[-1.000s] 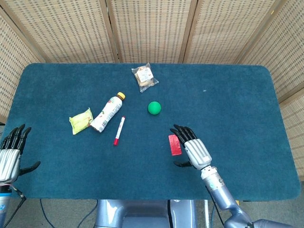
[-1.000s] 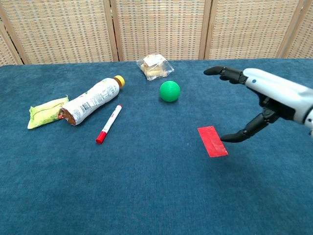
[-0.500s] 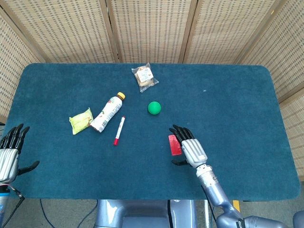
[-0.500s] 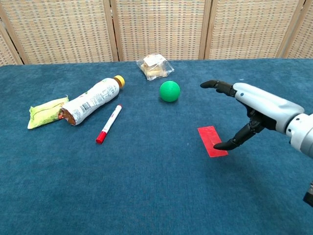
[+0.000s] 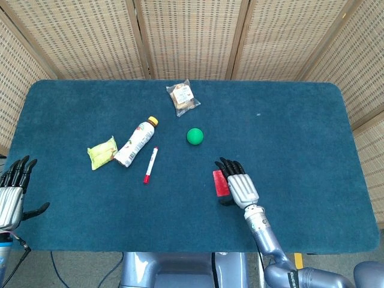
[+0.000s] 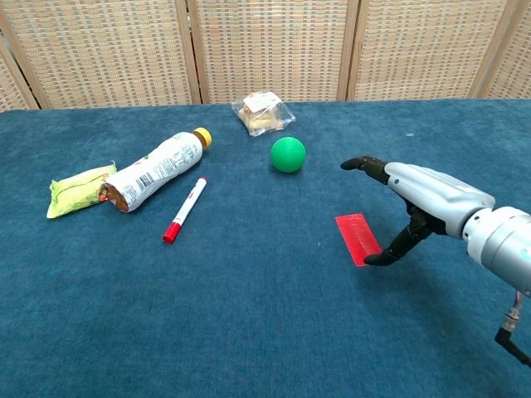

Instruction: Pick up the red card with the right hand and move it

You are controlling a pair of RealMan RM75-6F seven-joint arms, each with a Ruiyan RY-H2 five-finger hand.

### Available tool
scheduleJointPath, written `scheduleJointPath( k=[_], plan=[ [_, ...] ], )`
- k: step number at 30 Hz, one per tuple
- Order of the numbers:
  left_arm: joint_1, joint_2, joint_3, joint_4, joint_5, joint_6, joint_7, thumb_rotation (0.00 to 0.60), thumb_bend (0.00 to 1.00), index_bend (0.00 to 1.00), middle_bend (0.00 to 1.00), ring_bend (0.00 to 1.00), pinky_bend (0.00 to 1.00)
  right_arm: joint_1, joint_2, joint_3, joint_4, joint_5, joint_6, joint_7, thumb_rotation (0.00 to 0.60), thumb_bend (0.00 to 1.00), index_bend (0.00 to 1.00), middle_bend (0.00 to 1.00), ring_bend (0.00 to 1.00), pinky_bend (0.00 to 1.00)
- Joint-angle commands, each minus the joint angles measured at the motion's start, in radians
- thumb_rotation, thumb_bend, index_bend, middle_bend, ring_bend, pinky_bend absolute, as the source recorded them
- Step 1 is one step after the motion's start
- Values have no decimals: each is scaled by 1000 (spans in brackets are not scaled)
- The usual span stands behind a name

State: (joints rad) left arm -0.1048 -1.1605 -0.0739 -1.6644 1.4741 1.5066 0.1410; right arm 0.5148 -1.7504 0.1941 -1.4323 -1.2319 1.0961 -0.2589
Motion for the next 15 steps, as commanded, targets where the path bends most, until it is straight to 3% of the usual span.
scheduleJointPath(
  k=[1,7,15],
  plan=[
    [0,0,-1,1,-2,0,0,600,46,0,0,0,135,7,-12,1,19,12,-1,-15,600,233,12,0,0,0],
    [0,-4,-2,2,-3,2,2,600,46,0,0,0,134,11,-18,-1,38,39,-10,-40,600,287,12,0,0,0],
    [0,-5,-1,2,-5,2,6,600,46,0,0,0,134,17,-27,-5,57,55,-22,-48,600,289,13,0,0,0]
  ],
)
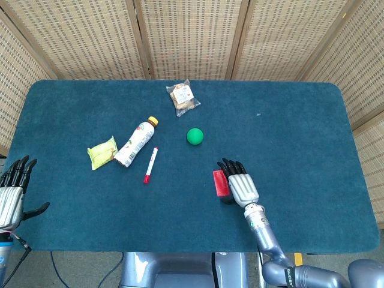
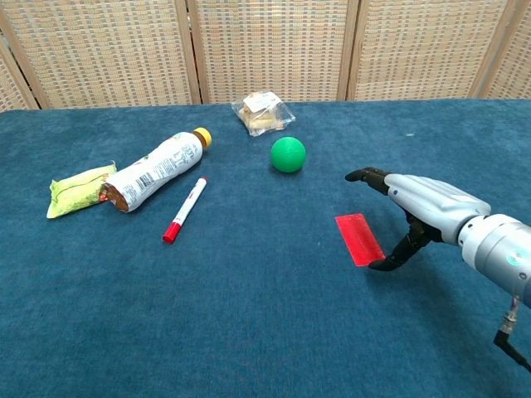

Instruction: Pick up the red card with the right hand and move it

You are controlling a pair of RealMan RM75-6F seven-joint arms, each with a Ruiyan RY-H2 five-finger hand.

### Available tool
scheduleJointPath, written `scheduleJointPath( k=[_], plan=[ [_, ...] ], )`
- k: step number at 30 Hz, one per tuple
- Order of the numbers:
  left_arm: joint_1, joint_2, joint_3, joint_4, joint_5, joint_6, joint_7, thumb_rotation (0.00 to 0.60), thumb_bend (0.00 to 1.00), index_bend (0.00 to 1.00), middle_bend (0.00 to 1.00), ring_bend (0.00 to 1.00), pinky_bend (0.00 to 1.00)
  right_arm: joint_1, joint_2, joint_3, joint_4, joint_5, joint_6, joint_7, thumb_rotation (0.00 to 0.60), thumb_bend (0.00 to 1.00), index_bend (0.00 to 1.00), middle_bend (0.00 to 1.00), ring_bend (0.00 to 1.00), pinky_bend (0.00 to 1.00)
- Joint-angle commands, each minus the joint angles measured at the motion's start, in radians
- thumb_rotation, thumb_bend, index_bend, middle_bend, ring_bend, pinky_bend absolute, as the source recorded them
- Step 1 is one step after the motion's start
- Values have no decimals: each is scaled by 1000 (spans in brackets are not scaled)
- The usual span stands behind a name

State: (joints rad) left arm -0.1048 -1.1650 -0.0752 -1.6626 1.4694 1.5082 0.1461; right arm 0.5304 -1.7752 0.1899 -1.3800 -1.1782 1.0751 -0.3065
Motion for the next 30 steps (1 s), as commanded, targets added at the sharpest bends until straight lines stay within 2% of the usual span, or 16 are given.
scheduleJointPath(
  k=[1,19,22,26,30],
  plan=[
    [0,-1,0,1,0,0,1,600,46,0,0,0,134,2,-4,-1,8,3,-2,-1,600,289,12,0,0,0],
    [-4,-8,-2,9,-9,-6,5,600,47,0,0,0,133,21,-40,11,99,55,-24,-26,600,301,15,0,0,0],
    [-3,-9,-2,10,-8,-3,6,600,46,0,0,0,131,24,-44,10,108,57,-26,-30,600,343,21,0,0,0],
    [-3,-12,-1,10,-3,-1,6,600,47,0,0,0,131,28,-66,14,142,38,1,-25,600,477,37,0,0,0],
    [-2,-14,0,12,-2,1,5,600,47,0,0,0,132,30,-78,18,163,18,23,-17,600,567,52,0,0,0]
  ],
)
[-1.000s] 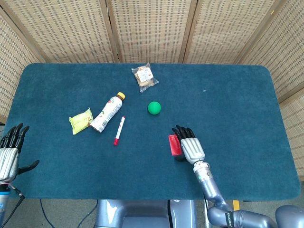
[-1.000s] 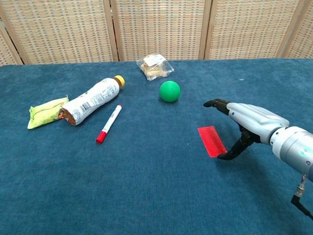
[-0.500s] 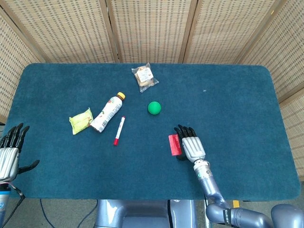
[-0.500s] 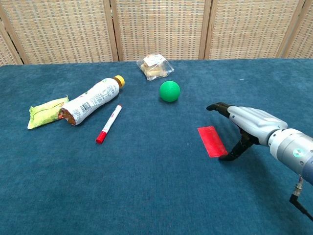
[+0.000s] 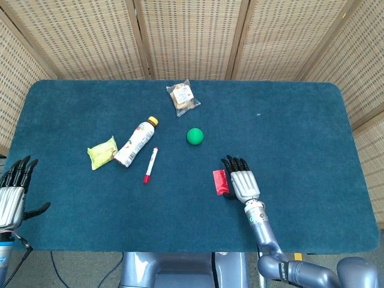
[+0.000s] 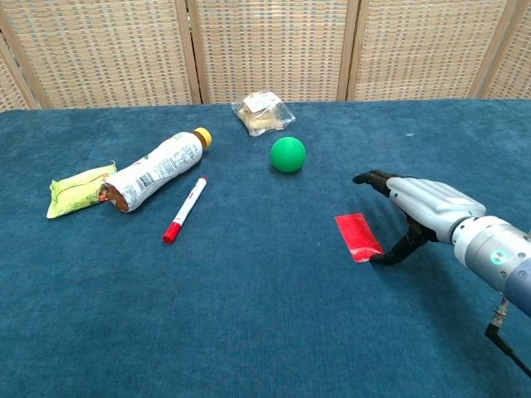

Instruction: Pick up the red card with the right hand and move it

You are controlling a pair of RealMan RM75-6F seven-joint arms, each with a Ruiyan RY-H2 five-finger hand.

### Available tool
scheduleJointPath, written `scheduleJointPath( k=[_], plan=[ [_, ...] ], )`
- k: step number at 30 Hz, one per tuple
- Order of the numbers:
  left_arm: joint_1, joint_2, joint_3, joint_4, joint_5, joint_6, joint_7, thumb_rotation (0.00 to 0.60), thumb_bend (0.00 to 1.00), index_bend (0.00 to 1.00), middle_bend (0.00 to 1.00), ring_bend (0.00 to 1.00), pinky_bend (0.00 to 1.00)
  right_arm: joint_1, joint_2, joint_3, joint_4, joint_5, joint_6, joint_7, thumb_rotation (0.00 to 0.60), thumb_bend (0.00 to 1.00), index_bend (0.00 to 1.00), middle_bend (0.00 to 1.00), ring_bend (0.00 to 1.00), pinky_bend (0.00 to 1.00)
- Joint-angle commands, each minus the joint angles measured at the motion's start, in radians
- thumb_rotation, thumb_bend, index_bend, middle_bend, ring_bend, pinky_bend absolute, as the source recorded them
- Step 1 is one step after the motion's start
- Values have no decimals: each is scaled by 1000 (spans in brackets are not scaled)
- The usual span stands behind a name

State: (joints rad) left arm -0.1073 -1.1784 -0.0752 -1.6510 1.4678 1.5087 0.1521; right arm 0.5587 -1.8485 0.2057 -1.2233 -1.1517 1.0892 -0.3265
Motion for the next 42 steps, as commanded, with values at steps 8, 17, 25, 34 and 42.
scheduleJointPath(
  k=[8,17,25,34,42],
  plan=[
    [2,3,-2,-1,1,6,-9,600,48,0,0,0,132,1,25,24,-58,-50,77,-10,600,607,70,0,0,0],
    [3,5,-1,-4,4,8,-10,600,48,0,0,0,131,-22,69,12,-142,-61,98,-8,600,501,70,0,0,0],
    [4,7,2,-9,9,11,-9,600,48,0,0,0,131,-35,80,-15,-170,-49,69,13,600,287,61,0,0,0],
    [3,8,0,-7,5,7,-15,600,47,0,0,0,131,-19,48,-19,-135,-35,35,6,600,285,60,0,0,0],
    [0,6,-4,-1,-5,-3,-17,600,47,0,0,0,131,-7,28,-17,-95,-17,3,5,600,286,59,0,0,0]
  ],
)
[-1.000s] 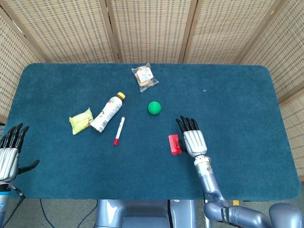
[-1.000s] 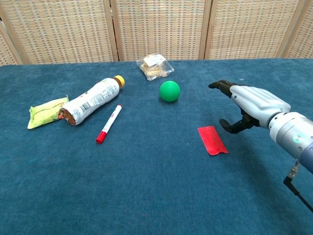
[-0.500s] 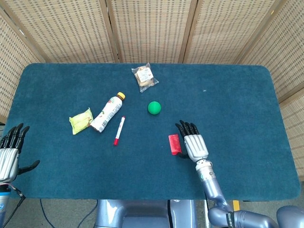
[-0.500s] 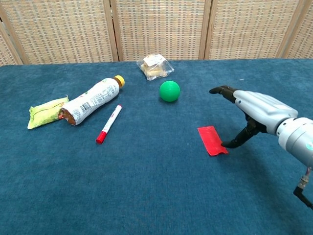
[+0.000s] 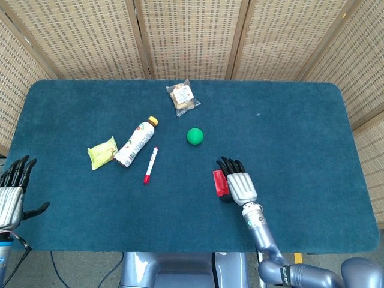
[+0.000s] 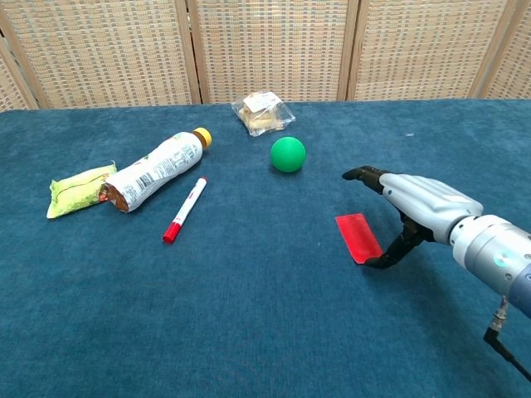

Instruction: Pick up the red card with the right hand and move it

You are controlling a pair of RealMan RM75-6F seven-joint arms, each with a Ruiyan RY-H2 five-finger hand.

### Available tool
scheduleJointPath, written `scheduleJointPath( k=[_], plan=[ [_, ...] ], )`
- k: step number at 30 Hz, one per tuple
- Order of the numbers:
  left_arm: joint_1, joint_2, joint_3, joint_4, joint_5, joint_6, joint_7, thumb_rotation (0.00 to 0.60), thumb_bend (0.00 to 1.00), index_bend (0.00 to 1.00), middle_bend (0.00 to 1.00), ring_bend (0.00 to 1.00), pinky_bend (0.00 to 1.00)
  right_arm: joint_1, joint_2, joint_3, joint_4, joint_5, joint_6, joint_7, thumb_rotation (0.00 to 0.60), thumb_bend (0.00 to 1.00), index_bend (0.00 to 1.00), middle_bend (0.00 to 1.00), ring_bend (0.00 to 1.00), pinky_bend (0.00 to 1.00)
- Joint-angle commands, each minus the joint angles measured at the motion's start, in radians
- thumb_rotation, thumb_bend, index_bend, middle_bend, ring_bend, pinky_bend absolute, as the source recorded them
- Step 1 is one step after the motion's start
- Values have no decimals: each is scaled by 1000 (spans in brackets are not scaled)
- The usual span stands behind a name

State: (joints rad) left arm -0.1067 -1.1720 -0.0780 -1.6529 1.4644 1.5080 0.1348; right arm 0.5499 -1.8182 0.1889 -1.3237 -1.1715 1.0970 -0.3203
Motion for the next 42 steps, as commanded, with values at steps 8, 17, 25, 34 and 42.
scheduleJointPath(
  k=[8,17,25,34,42],
  plan=[
    [-3,-3,-1,2,-7,-8,5,600,48,0,0,0,131,15,-17,11,46,33,-33,-14,600,285,59,0,0,0],
    [-1,0,-2,2,-3,0,-4,600,49,0,0,0,131,26,-47,15,85,33,-32,-19,600,462,62,0,0,0],
    [0,4,-1,0,-3,-1,-12,600,49,0,0,0,132,20,-35,4,74,36,-43,-19,600,501,143,0,0,0],
    [0,5,1,-5,2,1,-13,600,55,0,0,0,132,9,-3,-5,35,45,-50,-20,600,409,484,0,0,0],
    [0,5,2,-4,5,0,-15,600,57,0,0,0,132,10,-3,-5,38,53,-54,-27,600,380,623,30,0,0]
  ],
)
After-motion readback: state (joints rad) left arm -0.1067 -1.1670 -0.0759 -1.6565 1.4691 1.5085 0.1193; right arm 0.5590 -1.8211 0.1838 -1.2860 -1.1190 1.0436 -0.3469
